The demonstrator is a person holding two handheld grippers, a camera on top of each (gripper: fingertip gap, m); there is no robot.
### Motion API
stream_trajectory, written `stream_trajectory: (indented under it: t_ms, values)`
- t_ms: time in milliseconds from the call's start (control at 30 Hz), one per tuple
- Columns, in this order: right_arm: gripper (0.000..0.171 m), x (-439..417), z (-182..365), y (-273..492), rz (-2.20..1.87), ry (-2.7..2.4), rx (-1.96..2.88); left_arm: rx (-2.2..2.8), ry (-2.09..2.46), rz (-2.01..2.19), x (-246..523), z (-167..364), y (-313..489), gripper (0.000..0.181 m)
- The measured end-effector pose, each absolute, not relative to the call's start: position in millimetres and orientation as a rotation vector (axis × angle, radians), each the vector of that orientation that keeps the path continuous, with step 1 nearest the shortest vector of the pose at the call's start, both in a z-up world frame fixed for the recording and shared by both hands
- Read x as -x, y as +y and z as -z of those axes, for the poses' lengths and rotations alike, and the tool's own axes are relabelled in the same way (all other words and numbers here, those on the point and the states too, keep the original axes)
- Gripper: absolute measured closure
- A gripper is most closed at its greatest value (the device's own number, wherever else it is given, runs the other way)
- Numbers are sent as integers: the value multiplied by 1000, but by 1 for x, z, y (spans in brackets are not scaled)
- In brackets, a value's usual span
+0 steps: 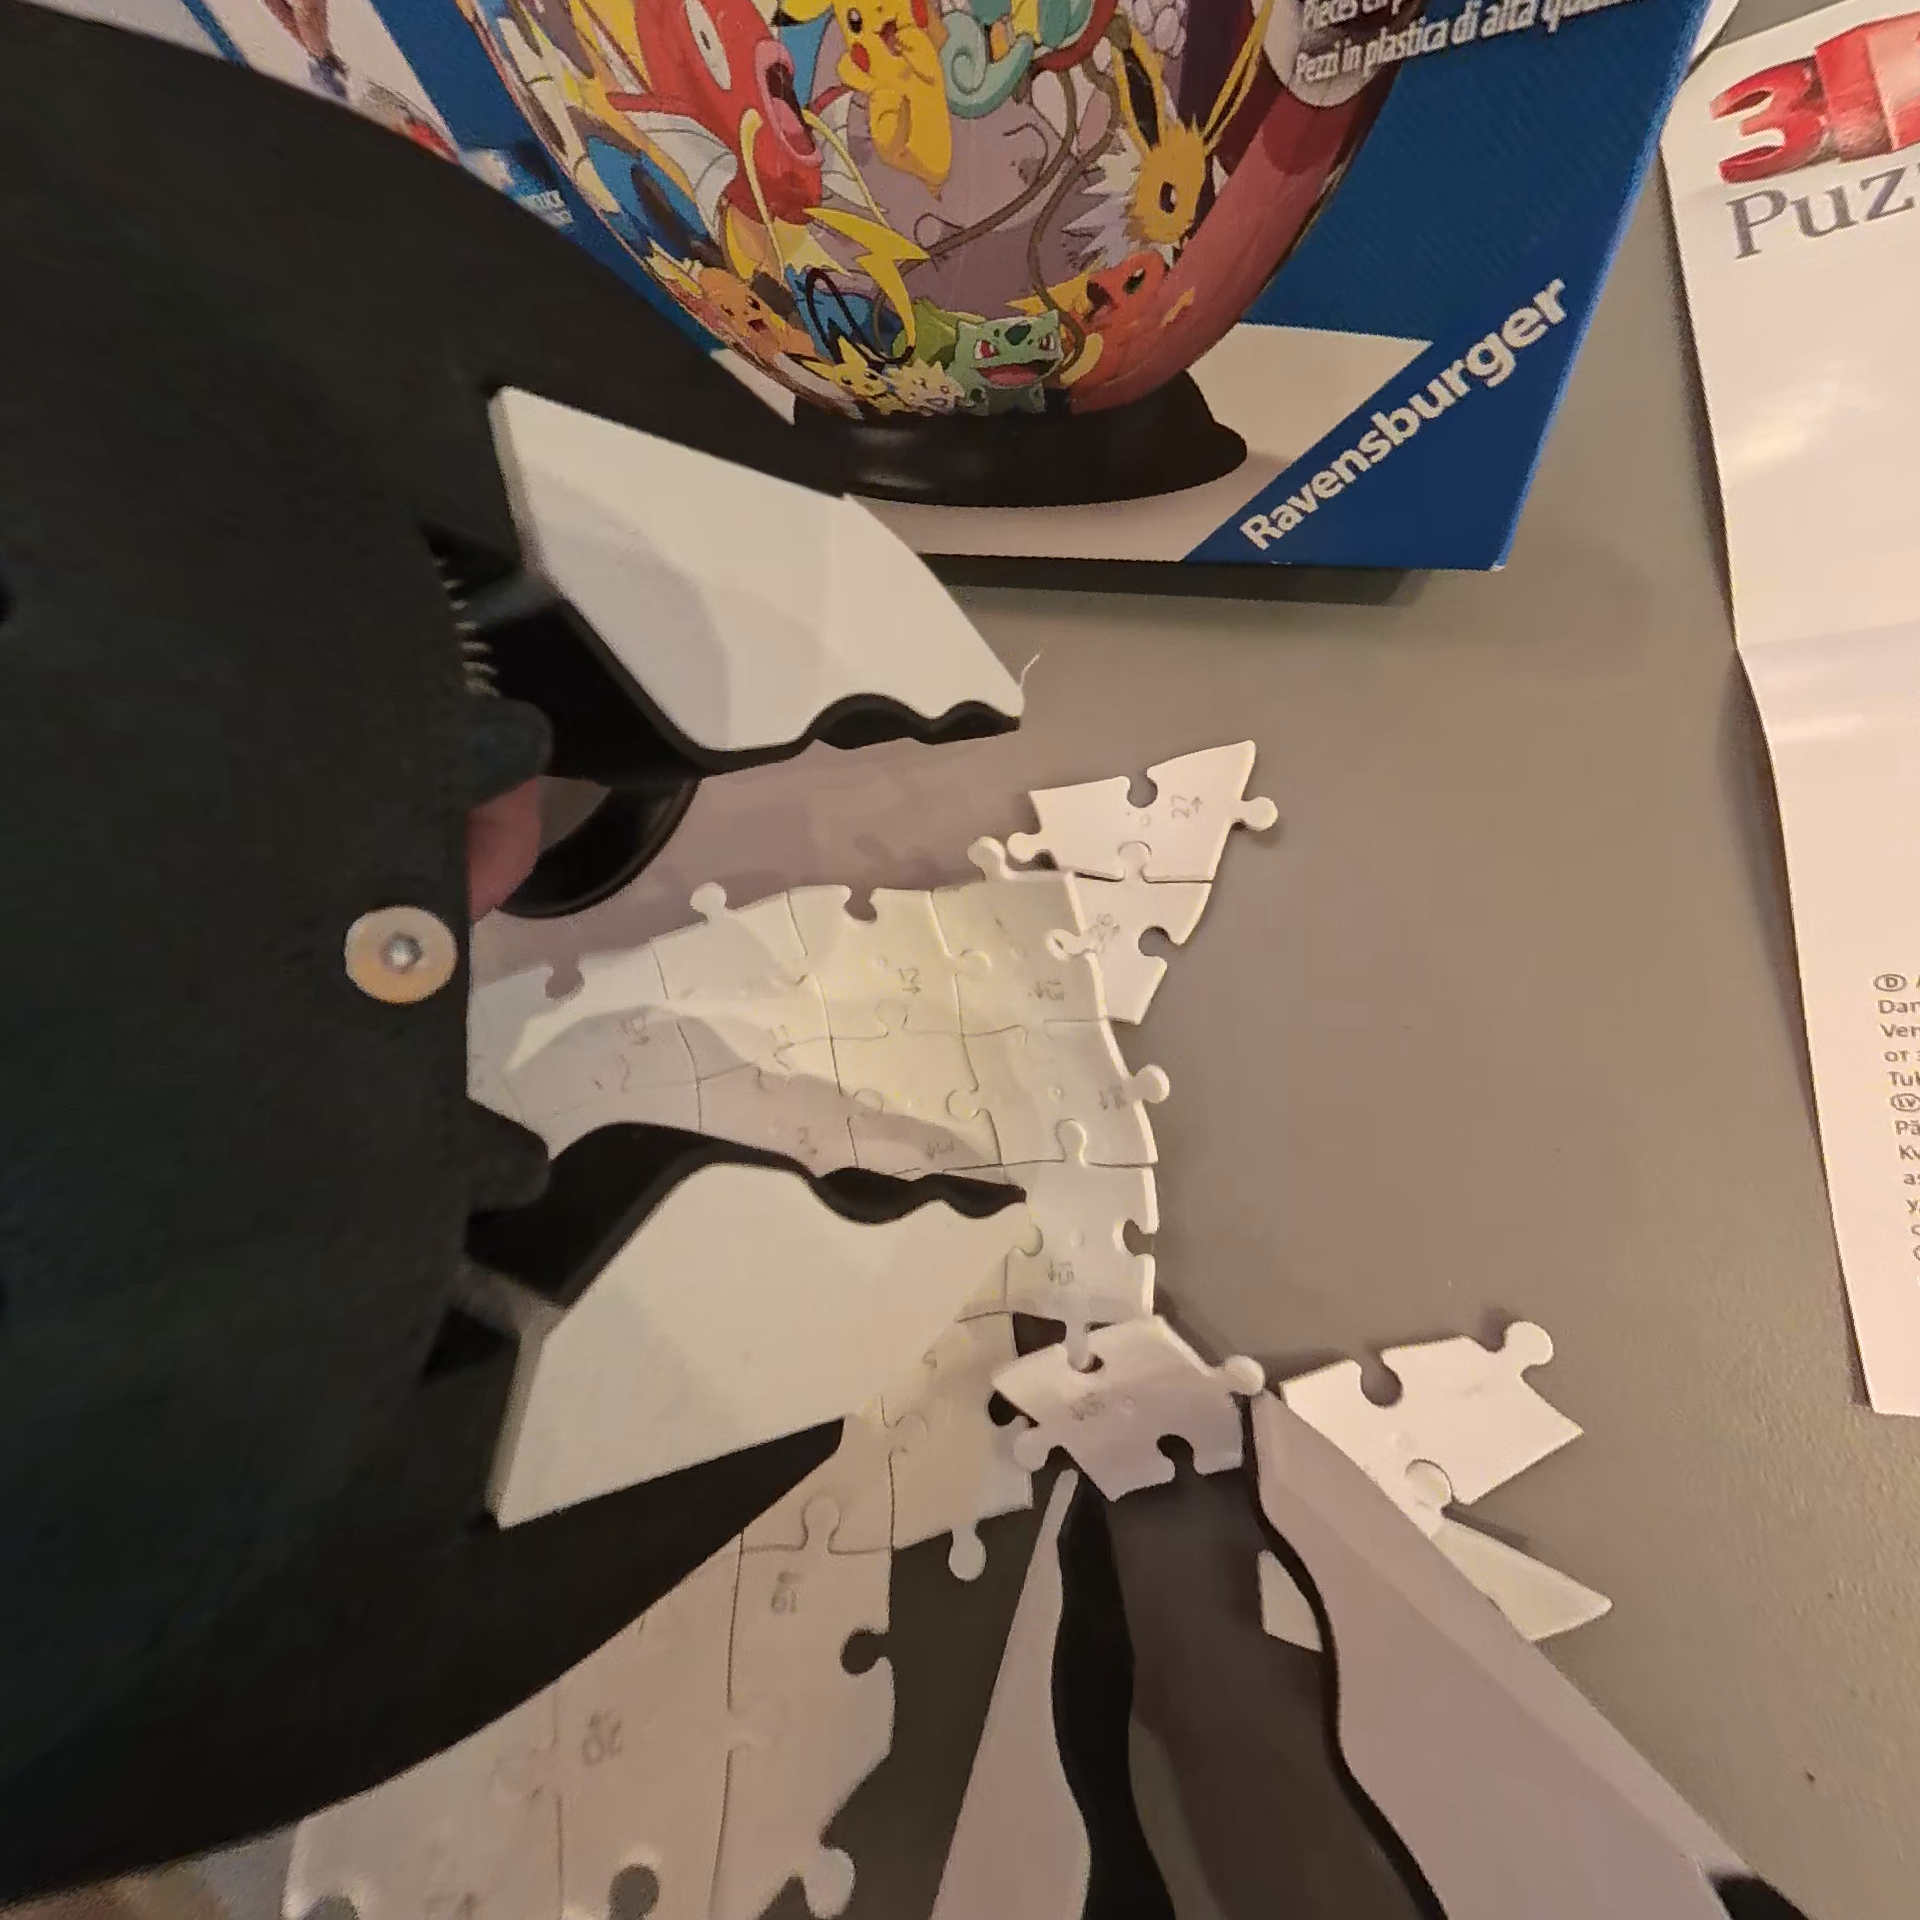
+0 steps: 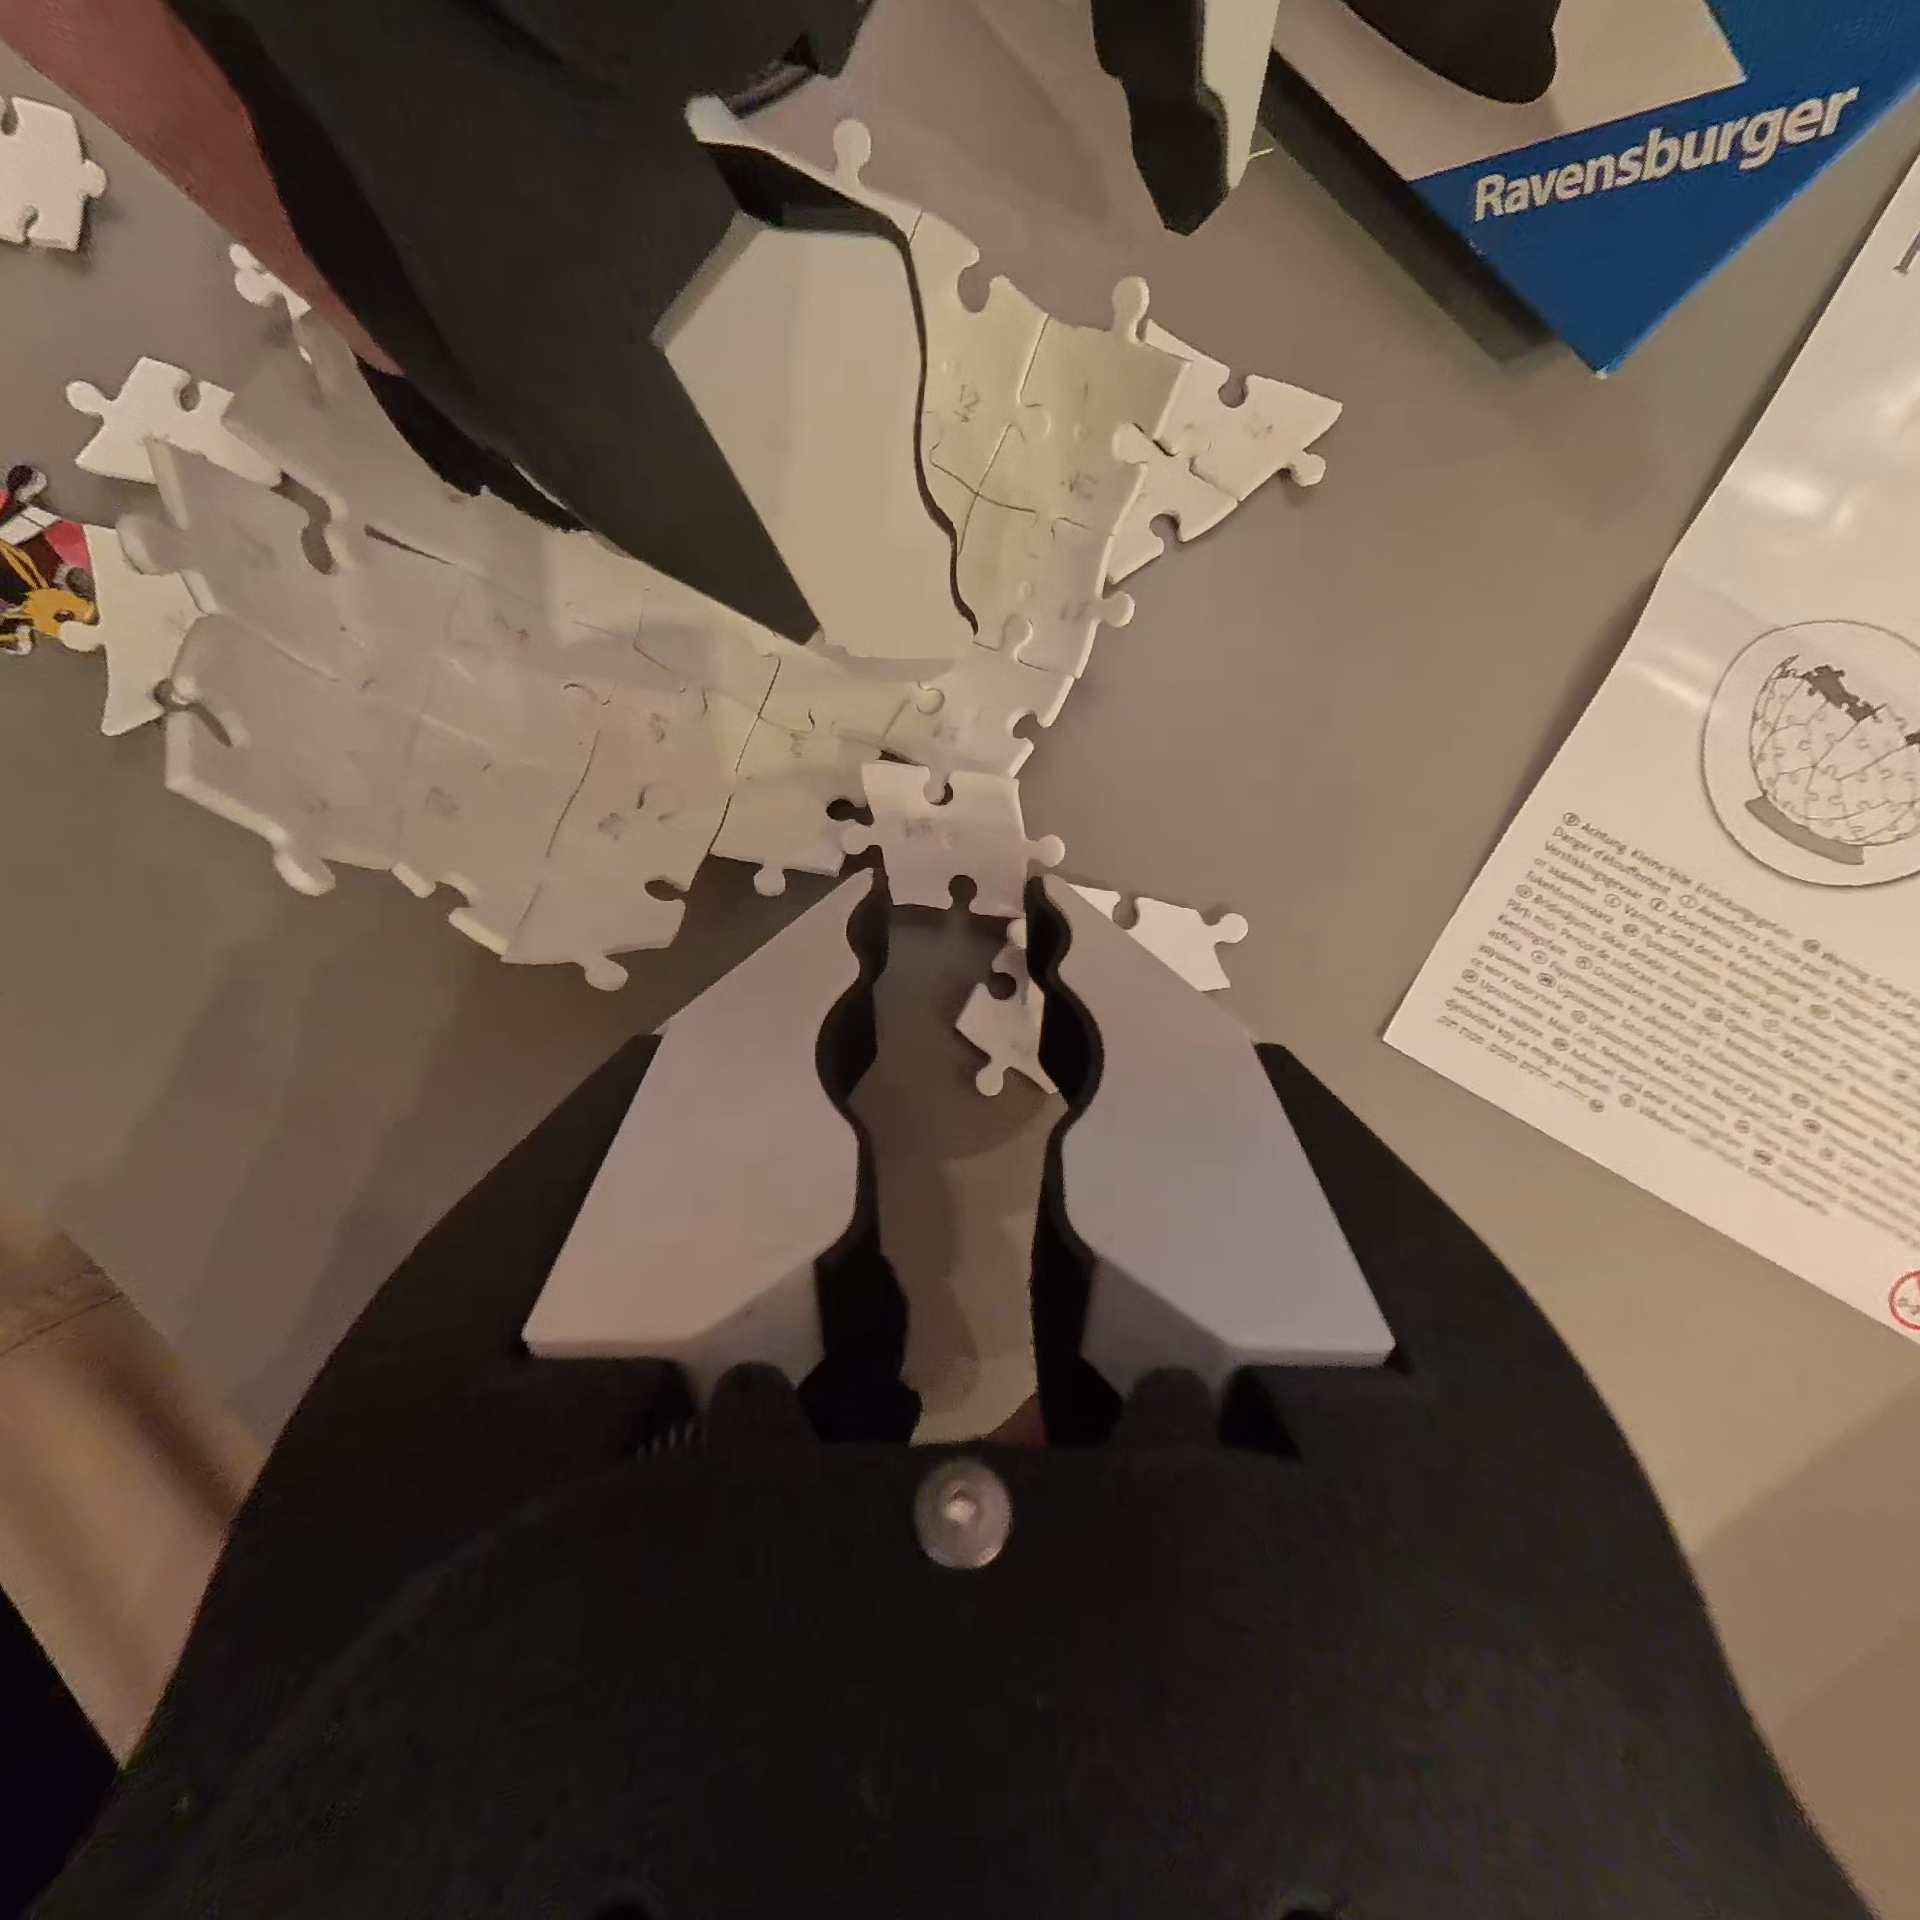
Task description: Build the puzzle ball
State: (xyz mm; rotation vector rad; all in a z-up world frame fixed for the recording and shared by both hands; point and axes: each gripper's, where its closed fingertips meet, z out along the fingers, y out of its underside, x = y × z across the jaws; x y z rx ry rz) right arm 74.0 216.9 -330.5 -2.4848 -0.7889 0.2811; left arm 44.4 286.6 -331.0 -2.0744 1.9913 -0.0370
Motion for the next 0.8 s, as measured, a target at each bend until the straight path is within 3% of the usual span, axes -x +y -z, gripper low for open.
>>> stream_trajectory:
  t_ms: [400,500,700,800]
  values:
    - [145,-75,325,217,-375,-741,2469,2099,1953,41,-40,332,286,103]
    - [153,-79,326,215,-351,-832,2437,2093,1955,31,-39,331,287,103]
    - [138,-77,334,216,-262,-1060,2351,2100,1954,46,-38,332,288,103]
    - [145,-72,335,211,-313,-1141,2320,2091,1958,53,-38,332,289,100]
